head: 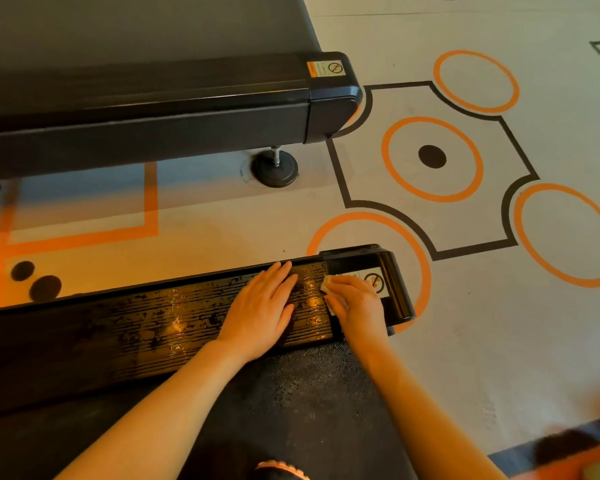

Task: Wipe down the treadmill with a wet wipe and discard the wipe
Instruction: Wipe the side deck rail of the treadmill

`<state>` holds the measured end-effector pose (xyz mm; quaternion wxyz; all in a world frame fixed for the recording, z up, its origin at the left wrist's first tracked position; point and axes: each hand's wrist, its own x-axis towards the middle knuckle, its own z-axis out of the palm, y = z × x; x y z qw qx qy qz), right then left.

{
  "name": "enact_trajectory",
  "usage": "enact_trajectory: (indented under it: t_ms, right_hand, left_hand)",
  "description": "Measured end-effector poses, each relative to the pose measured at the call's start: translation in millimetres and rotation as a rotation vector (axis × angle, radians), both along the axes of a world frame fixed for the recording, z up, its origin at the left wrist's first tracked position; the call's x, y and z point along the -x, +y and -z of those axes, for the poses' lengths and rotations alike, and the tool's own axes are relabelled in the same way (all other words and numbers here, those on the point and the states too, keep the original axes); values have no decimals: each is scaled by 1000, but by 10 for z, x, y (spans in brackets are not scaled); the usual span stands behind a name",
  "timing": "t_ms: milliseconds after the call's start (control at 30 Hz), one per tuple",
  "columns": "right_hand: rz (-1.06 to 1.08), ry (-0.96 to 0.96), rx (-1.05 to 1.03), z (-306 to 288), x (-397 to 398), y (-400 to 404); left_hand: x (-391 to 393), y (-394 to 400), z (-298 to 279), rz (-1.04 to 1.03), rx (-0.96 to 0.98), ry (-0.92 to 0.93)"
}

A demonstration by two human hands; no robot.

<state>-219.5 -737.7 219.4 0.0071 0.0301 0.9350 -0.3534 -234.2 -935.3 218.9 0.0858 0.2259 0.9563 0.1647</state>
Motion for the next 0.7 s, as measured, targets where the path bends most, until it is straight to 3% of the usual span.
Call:
enact_trajectory:
  t_ms: [300, 567, 700]
  right_hand:
    - [4, -10, 17, -165, 58, -190]
    - [227, 0, -33, -282, -148, -313]
    - [380, 29, -50, -386, -358, -224]
  left_hand:
    - [283, -183, -318, 37, -22, 12]
    - [621, -55, -440, 239, -77, 75]
    - [782, 123, -568, 328, -94, -3]
